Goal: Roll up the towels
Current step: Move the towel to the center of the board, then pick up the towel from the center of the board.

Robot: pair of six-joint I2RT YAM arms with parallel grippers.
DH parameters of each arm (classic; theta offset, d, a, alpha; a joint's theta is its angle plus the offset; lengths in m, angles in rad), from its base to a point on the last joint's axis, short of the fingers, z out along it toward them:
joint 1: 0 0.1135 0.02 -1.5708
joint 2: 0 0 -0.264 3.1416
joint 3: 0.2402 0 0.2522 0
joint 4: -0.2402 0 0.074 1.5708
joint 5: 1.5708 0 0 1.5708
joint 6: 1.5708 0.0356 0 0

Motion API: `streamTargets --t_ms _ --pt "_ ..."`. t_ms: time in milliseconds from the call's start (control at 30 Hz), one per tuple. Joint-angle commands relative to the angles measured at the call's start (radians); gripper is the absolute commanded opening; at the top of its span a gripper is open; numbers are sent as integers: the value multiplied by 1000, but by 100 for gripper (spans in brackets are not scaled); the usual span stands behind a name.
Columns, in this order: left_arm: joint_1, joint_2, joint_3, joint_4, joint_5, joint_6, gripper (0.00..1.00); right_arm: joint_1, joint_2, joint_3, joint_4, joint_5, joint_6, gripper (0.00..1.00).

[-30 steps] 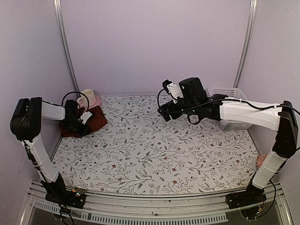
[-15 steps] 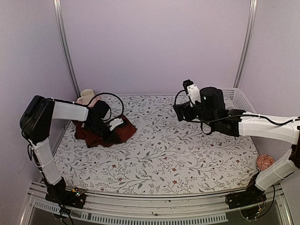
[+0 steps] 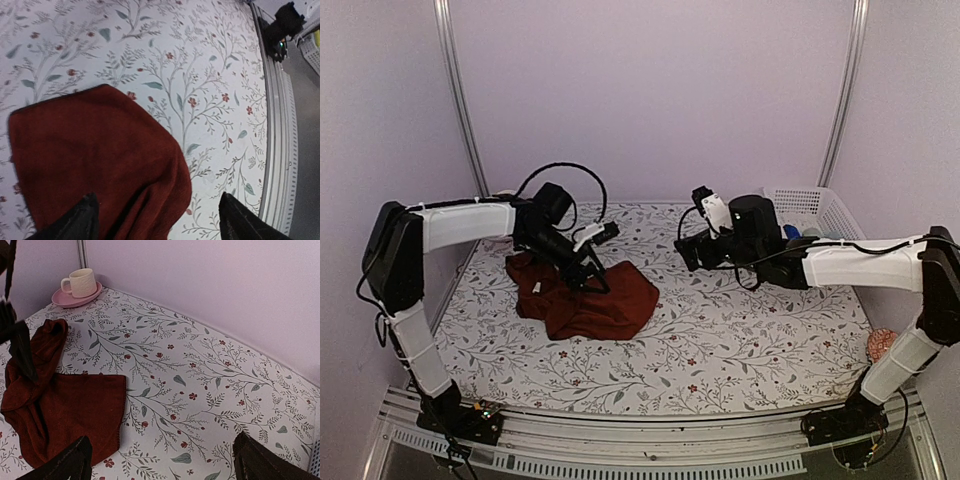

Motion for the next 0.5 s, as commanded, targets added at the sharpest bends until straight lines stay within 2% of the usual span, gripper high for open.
streamTargets --t_ms 0,133,233,467 --pt "190 -123 5 55 -47 -86 88 -1 116 122 -86 -74 0 99" --pt "314 -174 -49 122 -231 -124 94 -1 231 235 -169 -102 0 99" --pt "385 -192 -99 156 -355 -126 95 -1 319 344 -231 -119 -6 99" --pt "448 -226 -262 302 -483 34 91 -1 513 580 -359 -150 -3 99"
